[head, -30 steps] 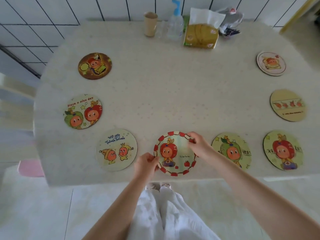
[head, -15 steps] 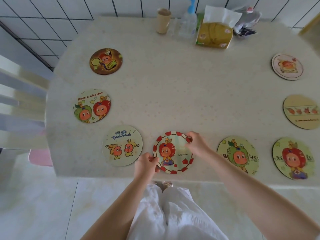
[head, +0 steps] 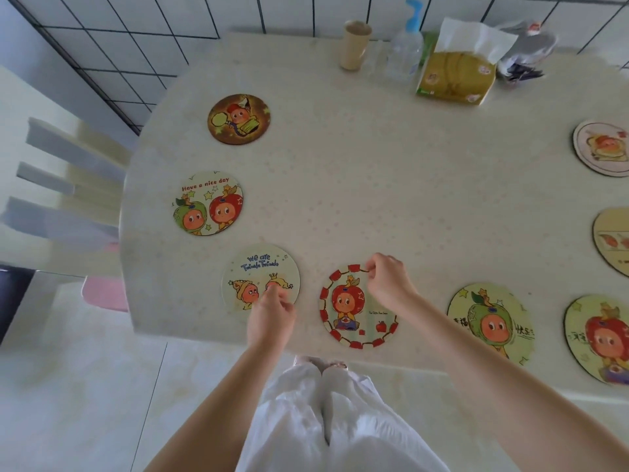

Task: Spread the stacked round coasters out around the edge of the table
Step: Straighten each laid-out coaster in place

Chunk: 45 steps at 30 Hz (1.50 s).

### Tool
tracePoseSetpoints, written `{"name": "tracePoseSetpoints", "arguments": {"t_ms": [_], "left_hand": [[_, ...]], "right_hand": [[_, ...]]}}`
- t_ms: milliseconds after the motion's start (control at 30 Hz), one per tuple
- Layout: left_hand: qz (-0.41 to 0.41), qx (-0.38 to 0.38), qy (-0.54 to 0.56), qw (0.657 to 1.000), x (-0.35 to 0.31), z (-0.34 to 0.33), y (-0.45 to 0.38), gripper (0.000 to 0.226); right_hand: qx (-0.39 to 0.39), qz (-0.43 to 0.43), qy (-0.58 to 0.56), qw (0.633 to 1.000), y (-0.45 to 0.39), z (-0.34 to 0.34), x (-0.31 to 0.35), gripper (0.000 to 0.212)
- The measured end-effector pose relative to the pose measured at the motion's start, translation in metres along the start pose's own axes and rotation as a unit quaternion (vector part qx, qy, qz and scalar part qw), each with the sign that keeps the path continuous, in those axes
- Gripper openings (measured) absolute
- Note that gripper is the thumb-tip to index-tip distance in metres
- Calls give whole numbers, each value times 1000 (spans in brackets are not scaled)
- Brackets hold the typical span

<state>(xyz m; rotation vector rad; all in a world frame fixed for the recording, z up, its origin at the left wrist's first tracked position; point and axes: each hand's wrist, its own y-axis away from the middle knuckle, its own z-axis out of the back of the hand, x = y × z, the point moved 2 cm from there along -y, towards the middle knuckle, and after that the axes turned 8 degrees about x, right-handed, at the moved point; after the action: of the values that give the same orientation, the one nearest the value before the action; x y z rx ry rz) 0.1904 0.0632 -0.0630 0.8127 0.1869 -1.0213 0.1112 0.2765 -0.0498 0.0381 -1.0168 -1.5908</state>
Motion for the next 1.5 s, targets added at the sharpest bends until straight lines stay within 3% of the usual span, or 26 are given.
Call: {"name": "tracePoseSetpoints", "arguments": {"t_ms": [200,500,667,833,1067,1233,1500], "left_hand": [[56,-79,0,995,47,46,-19,34],[89,-18,152,984,69,69,-43,58],[127,34,267,955,80,85,-61,38],[94,74,253,960,94,104,-73,17],[100,100,268,953,133,123,-77,16],[62,106,242,963,141,126,-76,13],[53,70,205,975,142,146,-93,33]], "right_hand": [[69,34,-41,996,-15,-38,69,31],[29,-82,-111,990,-22,-83,110,30],[11,-139,-185,973,-19,-99,114,38],[0,-142,-236,961,-11,-112,126,25],[-15,-121,-193,974,-6,-141,143,15],[-35,-119,-152,981,-1,-152,136,15],[-61,-64,-25,996,-8,-141,140,23]]}}
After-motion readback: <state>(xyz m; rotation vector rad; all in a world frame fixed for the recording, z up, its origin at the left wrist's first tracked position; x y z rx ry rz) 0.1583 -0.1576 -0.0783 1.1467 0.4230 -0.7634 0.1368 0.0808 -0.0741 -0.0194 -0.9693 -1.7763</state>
